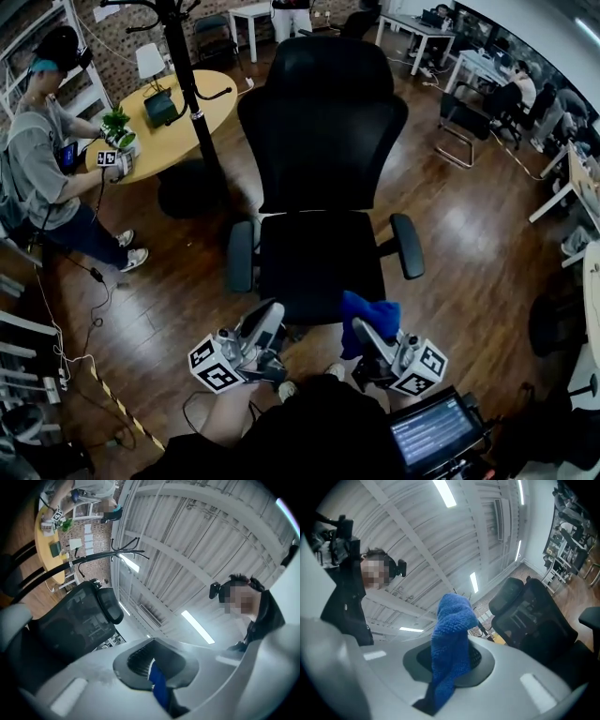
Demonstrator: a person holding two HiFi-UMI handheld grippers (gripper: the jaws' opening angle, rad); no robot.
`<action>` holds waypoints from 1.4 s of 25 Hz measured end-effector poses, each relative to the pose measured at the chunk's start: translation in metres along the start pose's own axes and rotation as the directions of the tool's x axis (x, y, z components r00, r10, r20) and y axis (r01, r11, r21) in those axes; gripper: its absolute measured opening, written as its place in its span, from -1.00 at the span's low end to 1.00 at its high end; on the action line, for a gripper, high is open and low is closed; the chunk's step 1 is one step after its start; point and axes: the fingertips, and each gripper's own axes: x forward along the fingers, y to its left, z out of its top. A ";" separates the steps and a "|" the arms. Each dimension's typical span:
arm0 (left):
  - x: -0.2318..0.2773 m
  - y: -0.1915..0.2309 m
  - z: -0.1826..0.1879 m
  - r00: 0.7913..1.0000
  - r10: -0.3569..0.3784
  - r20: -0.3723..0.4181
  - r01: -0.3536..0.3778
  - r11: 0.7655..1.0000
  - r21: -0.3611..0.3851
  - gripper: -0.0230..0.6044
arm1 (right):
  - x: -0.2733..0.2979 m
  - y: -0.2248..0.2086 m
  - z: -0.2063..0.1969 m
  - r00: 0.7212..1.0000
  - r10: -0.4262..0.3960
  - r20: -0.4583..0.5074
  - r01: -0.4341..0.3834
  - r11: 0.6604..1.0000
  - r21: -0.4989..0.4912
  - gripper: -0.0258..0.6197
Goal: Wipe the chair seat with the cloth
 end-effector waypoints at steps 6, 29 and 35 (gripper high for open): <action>-0.010 -0.027 -0.001 0.999 -0.009 0.030 0.009 1.000 0.009 -0.95 | -0.007 0.028 0.010 0.998 0.044 0.035 -0.044 0.999 -0.004 -0.78; 0.031 -0.070 -0.025 0.997 -0.072 0.039 0.069 0.995 0.075 -0.95 | -0.037 0.036 0.054 0.995 0.088 0.047 -0.085 0.994 -0.066 -0.78; 0.028 -0.069 -0.022 0.996 -0.077 0.042 0.074 0.995 0.072 -0.95 | -0.033 0.038 0.054 0.995 0.085 0.048 -0.081 0.994 -0.075 -0.78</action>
